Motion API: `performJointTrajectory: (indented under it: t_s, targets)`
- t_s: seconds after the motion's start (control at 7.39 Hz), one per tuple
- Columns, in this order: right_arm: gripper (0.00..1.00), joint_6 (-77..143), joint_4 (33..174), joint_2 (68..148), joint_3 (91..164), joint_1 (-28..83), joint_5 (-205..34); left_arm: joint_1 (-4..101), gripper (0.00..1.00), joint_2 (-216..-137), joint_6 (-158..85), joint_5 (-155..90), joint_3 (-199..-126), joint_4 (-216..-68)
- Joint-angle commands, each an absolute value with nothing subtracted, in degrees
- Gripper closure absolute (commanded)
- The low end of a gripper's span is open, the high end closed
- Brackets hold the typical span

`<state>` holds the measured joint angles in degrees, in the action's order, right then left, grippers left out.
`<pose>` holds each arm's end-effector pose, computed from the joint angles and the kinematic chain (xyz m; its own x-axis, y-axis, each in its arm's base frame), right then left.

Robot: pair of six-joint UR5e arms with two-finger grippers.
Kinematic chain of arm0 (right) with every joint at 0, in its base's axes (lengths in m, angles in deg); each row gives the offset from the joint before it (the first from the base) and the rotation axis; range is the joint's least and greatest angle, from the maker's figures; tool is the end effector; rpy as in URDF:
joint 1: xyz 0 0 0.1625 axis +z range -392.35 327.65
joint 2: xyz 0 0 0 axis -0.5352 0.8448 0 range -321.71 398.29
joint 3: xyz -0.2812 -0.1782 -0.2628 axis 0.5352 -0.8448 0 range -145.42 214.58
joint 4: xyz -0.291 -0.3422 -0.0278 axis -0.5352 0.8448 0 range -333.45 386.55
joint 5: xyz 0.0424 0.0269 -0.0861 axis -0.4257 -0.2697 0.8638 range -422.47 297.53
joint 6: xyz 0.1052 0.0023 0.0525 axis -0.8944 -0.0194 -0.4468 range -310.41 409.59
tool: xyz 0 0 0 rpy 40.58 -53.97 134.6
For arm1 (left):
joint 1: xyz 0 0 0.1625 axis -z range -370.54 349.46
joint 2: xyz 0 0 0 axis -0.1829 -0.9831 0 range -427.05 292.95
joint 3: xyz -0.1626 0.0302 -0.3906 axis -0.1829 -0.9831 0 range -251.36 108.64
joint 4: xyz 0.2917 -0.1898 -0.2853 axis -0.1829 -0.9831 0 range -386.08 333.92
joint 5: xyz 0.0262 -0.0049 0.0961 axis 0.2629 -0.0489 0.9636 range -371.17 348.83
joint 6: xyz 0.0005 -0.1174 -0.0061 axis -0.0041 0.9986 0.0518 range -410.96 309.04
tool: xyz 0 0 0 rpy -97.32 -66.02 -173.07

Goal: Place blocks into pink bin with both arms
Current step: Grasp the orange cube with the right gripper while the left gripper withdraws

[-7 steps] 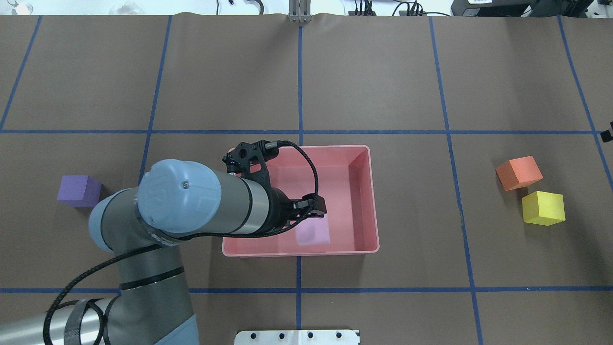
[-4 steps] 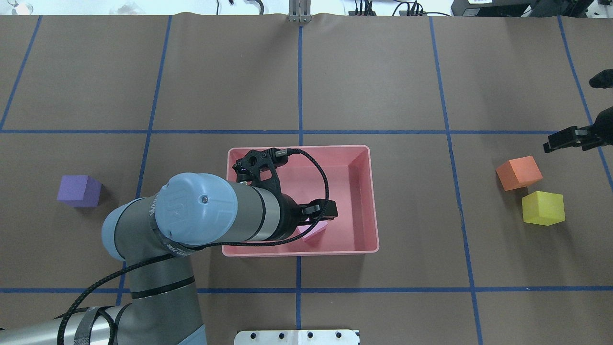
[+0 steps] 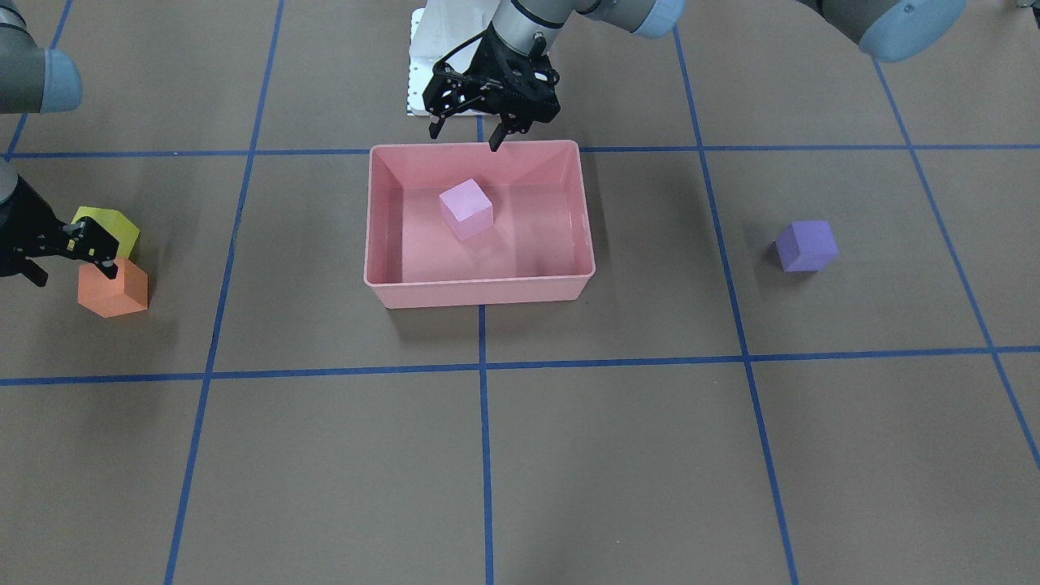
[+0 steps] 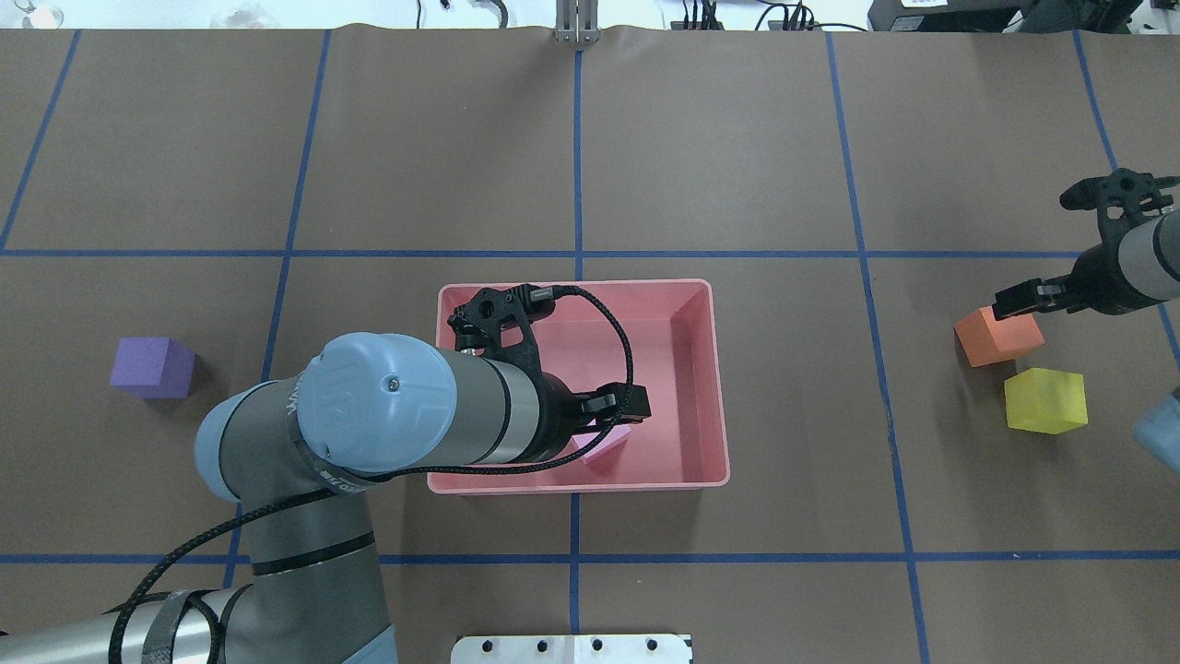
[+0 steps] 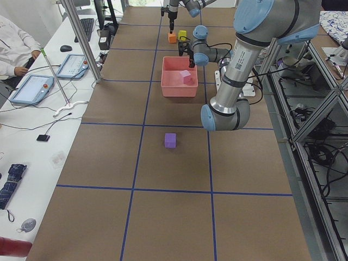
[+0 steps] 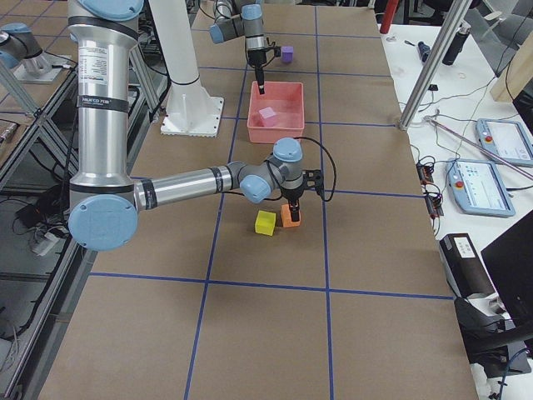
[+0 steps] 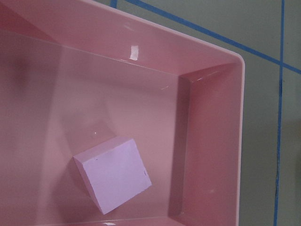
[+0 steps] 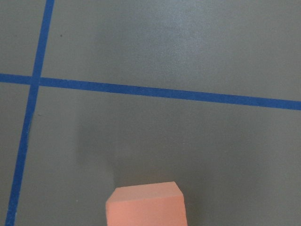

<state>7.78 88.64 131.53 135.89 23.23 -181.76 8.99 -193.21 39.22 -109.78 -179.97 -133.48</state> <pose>-0.2441 -0.4905 0.5500 0.7200 -0.0992 0.6868 -0.0304 0.9843 0.1740 0.5640 -0.3228 0.0945 0.2879 -0.1055 -0.9518 0.1972 0.9792 -0.0489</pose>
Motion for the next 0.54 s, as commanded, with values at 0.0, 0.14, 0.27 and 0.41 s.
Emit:
performJointTrajectory:
  t_s: [0.0, 0.14, 0.27, 0.41]
  targets:
    - [0.00, 7.7, 85.2, 131.5, 133.2, 22.0, -181.4, 9.1, 0.00, -193.2, 39.2, -109.8, -180.1, -133.5]
    - [0.00, 7.7, 84.3, 131.5, 132.3, 21.5, -181.4, 9.0, 0.00, -193.2, 39.2, -109.7, -180.1, -133.5]
    - [0.00, 7.7, 84.3, 131.4, 132.2, 21.3, -181.4, 9.0, 0.00, -193.2, 39.2, -109.7, -180.2, -133.5]
    - [0.00, 6.7, 84.3, 130.6, 132.2, 20.8, -181.4, 9.0, 0.00, -193.2, 39.2, -109.7, -180.2, -133.5]
